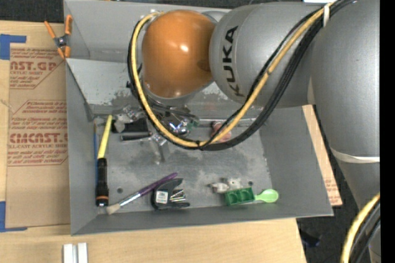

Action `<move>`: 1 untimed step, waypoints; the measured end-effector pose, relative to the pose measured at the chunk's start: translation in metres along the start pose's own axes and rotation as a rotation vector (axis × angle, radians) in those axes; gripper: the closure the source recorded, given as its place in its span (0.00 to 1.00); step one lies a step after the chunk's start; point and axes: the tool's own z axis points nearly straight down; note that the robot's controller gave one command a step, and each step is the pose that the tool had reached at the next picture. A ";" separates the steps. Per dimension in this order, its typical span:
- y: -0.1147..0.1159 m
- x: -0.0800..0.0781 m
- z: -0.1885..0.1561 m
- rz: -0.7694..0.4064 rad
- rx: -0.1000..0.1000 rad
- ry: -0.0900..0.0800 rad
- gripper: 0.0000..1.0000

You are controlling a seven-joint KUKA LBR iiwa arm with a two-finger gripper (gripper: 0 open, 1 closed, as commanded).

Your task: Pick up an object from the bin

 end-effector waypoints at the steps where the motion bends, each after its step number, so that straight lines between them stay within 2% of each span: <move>1: -0.005 0.006 -0.026 -0.057 0.003 -0.008 0.00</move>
Offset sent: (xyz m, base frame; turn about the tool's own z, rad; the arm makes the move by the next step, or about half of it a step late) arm -0.0060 -0.0422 0.0982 -0.1699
